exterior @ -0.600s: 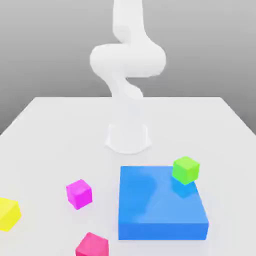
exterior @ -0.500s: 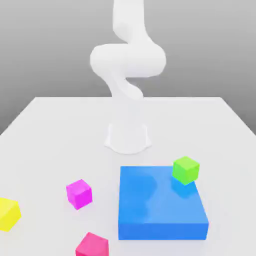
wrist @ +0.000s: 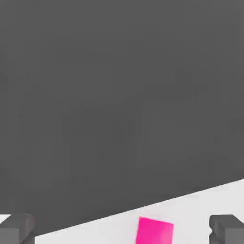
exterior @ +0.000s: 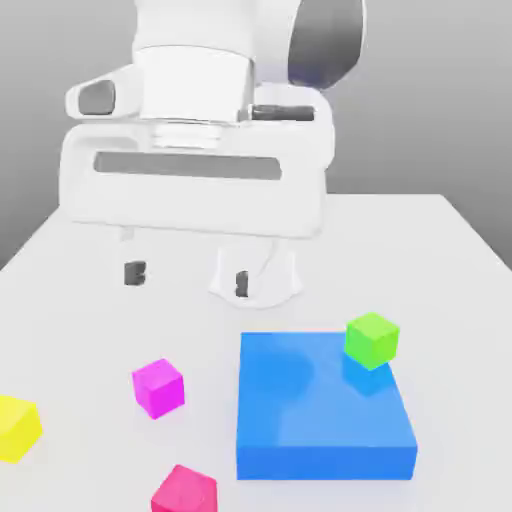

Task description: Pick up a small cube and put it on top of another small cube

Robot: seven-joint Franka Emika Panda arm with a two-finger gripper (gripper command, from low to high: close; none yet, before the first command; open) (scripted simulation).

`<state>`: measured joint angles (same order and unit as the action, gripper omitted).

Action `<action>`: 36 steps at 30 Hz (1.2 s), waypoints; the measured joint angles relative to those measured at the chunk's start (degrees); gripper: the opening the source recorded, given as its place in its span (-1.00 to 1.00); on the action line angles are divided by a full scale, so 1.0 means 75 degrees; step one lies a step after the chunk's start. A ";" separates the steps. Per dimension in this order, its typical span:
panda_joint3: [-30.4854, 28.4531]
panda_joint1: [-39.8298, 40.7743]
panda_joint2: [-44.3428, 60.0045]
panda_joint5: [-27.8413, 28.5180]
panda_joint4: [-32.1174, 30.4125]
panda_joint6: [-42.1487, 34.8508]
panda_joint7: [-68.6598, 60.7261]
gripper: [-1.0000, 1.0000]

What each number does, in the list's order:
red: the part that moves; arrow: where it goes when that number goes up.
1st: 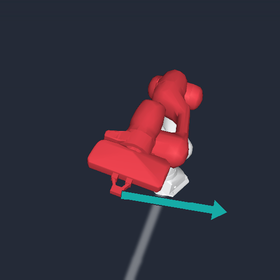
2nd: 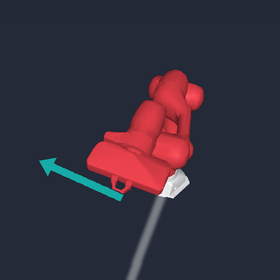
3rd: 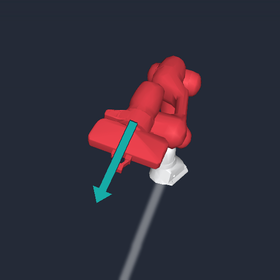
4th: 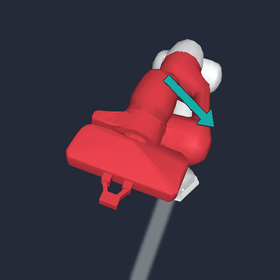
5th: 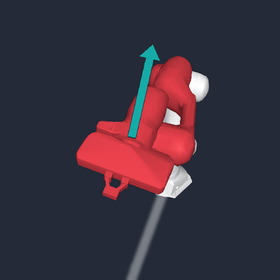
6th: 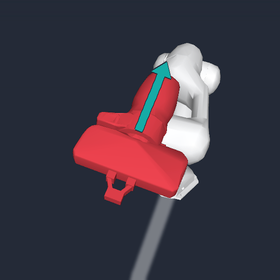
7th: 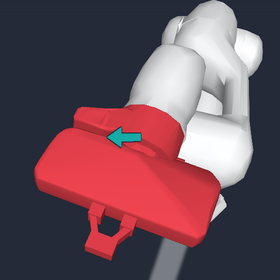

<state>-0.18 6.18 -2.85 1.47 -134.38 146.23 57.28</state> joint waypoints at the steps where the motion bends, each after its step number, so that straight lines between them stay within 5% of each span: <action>1: -0.0016 0.0038 0.0277 -0.0009 -0.0017 0.0094 0.0061 0.00; 13: -0.0084 0.0239 0.3597 -0.0317 0.0013 0.1633 0.0431 0.00; 14: -0.0076 0.0246 0.3862 -0.0326 0.0063 0.1843 0.0425 -1.00; 21: -0.0069 0.0253 0.3924 -0.0320 0.0073 0.1895 0.0431 -1.00; 26: -0.0121 0.0259 0.2740 -0.0253 -0.0230 0.1013 0.0435 -1.00; 36: -0.0795 0.1093 -0.0019 0.0426 -0.2780 0.0815 -0.0315 -1.00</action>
<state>-6.14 14.38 -3.00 4.67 -155.23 152.34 54.92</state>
